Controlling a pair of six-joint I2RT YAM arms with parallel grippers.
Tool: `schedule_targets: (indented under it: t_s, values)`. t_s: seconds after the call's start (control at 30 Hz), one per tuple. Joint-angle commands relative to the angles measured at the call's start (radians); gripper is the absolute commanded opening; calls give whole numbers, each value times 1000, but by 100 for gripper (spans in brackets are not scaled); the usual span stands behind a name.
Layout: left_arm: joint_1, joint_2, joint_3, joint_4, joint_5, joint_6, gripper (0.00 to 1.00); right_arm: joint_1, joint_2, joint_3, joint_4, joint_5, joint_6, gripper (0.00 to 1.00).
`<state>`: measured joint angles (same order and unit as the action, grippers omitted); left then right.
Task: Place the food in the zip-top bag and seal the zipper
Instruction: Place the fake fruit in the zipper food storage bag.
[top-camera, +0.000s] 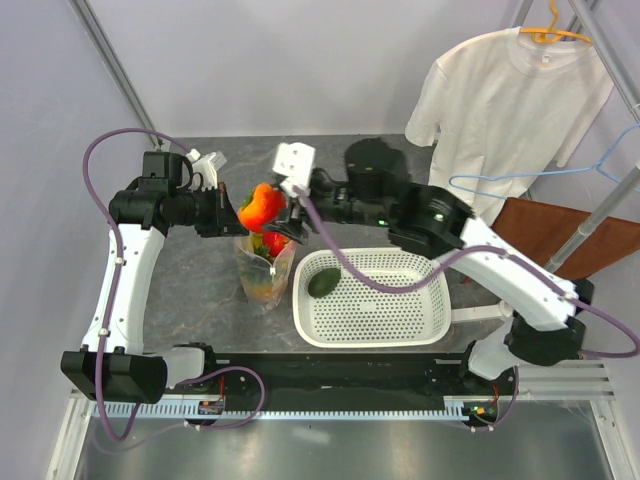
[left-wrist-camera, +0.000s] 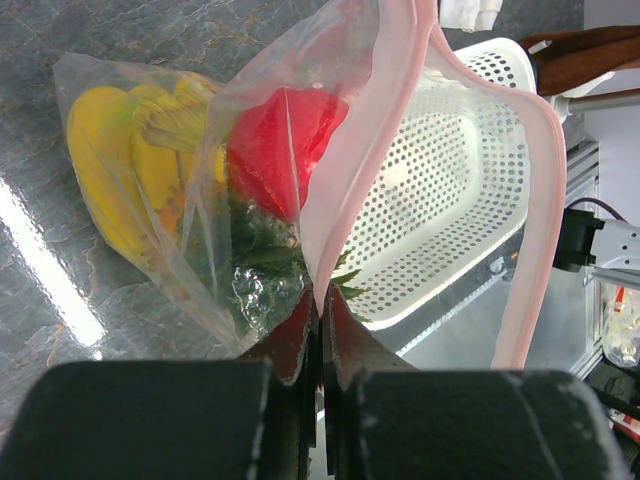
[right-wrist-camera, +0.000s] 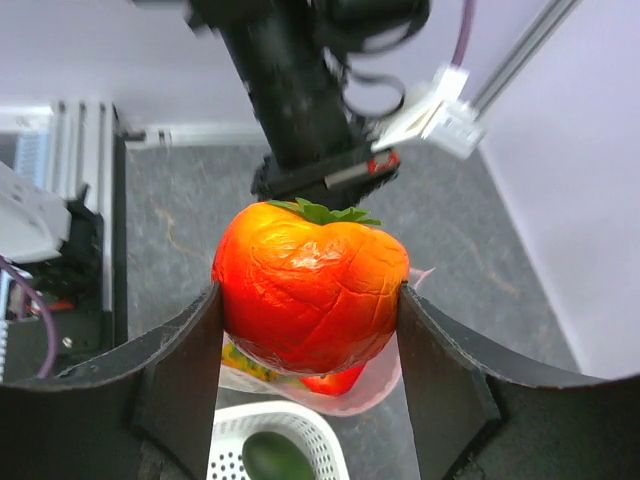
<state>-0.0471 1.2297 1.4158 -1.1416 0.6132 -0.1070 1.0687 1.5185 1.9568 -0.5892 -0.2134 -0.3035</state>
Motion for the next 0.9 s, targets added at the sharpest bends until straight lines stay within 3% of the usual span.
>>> schedule_targets:
  t_s: [0.0,0.23,0.3,0.33,0.43,0.47,0.57,0.7,0.87]
  values:
    - [3,-25,9,32,37,-26,2,-1,133,23,-30,83,-11,45]
    - [1,-24,6,31,39,-25,2,-1,166,-2,-63,126,7,47]
    - [1,-19,8,32,40,-26,2,0,178,11,-86,131,12,51]
    - [1,-19,8,31,40,-26,2,0,181,19,-118,121,20,67]
    - [1,-18,9,32,39,-23,2,-1,174,56,-156,71,52,96]
    - [3,-18,8,34,37,-22,2,0,166,63,-158,56,72,98]
    - [1,-16,8,32,37,-22,2,-1,121,54,-149,6,108,98]
    - [1,-16,11,32,37,-23,2,-6,21,-25,-133,55,171,98]
    - [1,-18,15,36,39,-25,2,-39,-151,-342,-58,102,184,98]
